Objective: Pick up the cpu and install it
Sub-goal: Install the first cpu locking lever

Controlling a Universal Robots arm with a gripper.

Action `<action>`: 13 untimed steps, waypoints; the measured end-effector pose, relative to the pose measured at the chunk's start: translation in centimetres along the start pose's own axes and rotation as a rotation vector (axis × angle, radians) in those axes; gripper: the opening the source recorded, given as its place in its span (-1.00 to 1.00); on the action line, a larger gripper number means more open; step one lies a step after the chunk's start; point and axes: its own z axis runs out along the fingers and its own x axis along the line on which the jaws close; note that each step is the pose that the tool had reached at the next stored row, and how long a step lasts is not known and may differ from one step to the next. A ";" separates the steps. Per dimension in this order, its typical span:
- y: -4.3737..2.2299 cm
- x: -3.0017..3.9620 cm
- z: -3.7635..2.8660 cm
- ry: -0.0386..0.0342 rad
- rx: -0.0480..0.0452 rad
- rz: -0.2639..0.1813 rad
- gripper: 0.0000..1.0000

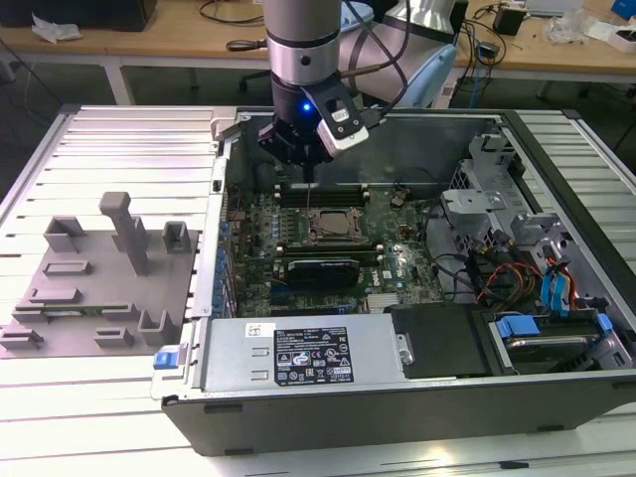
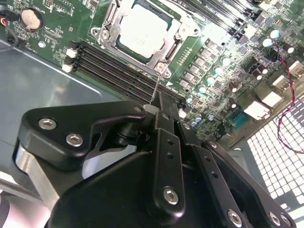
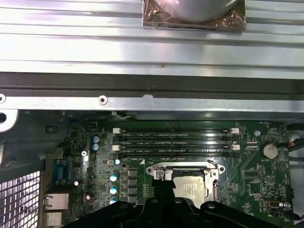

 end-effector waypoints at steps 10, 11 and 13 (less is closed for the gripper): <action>-0.07 0.54 0.82 -0.0003 -0.0001 0.000 -0.79; -0.01 0.55 0.89 -0.0003 -0.0003 0.000 -0.79; 0.13 0.56 0.99 -0.0001 -0.0016 -0.001 -0.79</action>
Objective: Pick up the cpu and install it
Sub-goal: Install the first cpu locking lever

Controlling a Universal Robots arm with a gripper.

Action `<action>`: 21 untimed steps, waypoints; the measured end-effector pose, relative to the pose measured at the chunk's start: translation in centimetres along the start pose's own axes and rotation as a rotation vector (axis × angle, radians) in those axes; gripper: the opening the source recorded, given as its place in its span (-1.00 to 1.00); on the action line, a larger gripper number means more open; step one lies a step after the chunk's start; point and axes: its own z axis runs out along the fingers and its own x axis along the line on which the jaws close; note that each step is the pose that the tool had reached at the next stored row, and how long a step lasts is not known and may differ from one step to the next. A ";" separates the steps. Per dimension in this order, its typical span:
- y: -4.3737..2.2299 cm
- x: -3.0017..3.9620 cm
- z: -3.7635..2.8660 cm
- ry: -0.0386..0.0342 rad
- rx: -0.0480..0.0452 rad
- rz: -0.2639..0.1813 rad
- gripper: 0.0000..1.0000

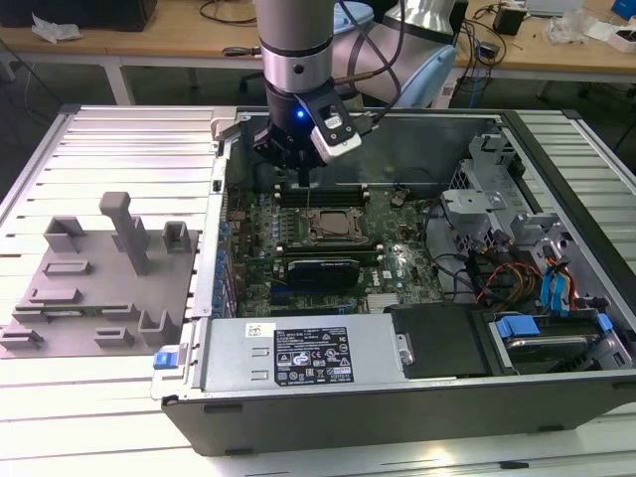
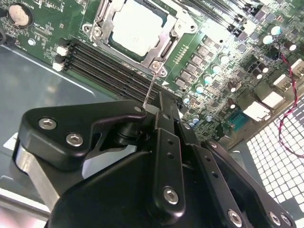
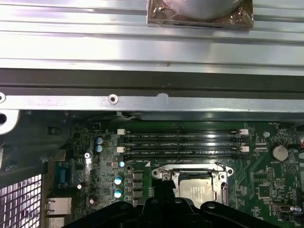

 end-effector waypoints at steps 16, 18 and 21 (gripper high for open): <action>-0.19 -2.07 0.96 0.0060 -0.0115 -0.003 -0.79; -0.19 -2.08 1.02 0.0056 -0.0114 0.001 -0.79; -0.25 -2.06 1.34 0.0013 -0.0088 0.036 -0.79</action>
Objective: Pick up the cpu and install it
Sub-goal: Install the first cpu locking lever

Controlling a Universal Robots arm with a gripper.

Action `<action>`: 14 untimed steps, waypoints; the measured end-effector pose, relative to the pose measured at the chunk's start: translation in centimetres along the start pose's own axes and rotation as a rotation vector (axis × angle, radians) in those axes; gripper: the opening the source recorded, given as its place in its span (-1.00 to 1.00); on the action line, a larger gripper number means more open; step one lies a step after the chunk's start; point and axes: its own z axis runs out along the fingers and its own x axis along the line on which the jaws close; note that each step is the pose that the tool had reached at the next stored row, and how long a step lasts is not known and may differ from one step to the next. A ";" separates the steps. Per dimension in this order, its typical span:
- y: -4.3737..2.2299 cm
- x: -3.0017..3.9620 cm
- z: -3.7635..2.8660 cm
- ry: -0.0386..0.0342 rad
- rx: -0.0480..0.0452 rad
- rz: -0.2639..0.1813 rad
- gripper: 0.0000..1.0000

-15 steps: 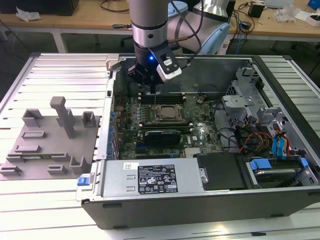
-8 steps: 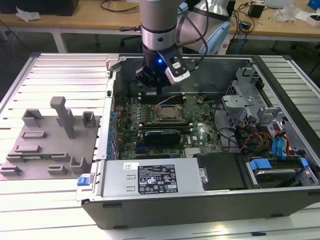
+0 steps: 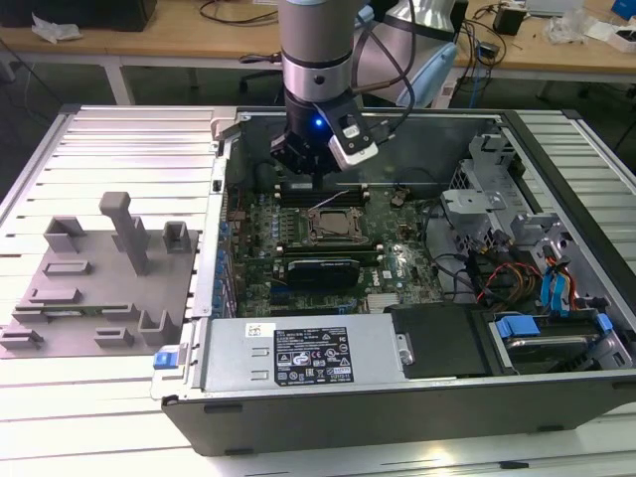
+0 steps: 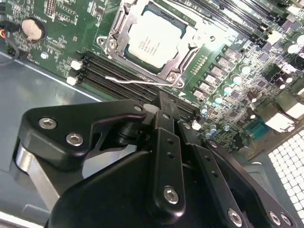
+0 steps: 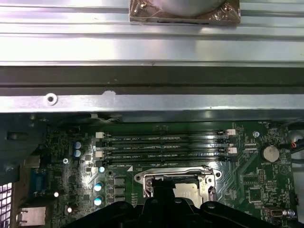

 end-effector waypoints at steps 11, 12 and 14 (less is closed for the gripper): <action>-0.21 -0.08 1.61 -0.0171 0.0091 0.126 -0.79; -0.21 -0.16 1.73 -0.0182 0.0097 0.135 -0.79; -0.19 -0.37 2.00 -0.0208 0.0111 0.155 -0.79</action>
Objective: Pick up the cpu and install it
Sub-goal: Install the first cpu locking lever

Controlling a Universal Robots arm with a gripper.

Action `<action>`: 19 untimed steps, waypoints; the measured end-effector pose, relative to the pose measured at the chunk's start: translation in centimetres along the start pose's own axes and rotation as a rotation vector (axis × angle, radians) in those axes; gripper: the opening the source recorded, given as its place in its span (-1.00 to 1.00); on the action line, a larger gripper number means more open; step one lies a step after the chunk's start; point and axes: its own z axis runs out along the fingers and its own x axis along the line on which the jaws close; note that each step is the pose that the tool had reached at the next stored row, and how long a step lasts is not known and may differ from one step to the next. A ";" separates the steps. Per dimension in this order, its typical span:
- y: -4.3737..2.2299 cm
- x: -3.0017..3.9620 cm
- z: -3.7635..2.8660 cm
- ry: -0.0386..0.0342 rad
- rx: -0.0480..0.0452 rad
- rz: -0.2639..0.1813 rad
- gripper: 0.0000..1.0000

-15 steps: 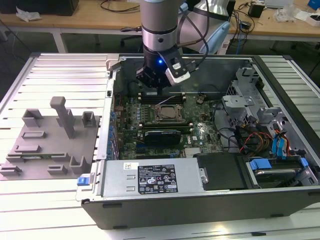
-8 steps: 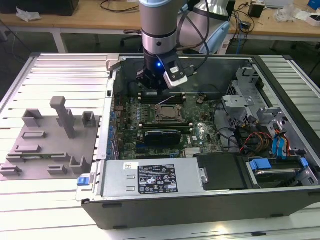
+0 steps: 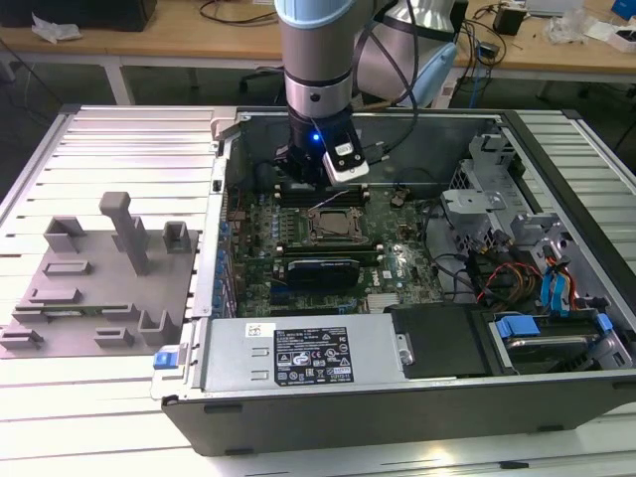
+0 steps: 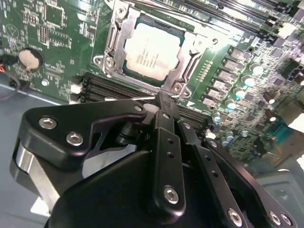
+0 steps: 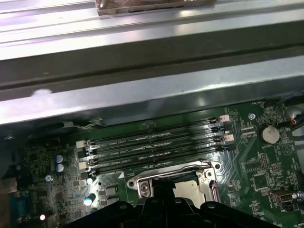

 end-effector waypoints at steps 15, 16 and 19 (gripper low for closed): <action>1.86 -0.42 1.35 -0.0074 0.0034 0.054 -0.79; 1.88 -0.52 1.42 -0.0076 0.0036 0.056 -0.79; 1.96 -1.07 1.74 -0.0075 0.0041 0.061 -0.79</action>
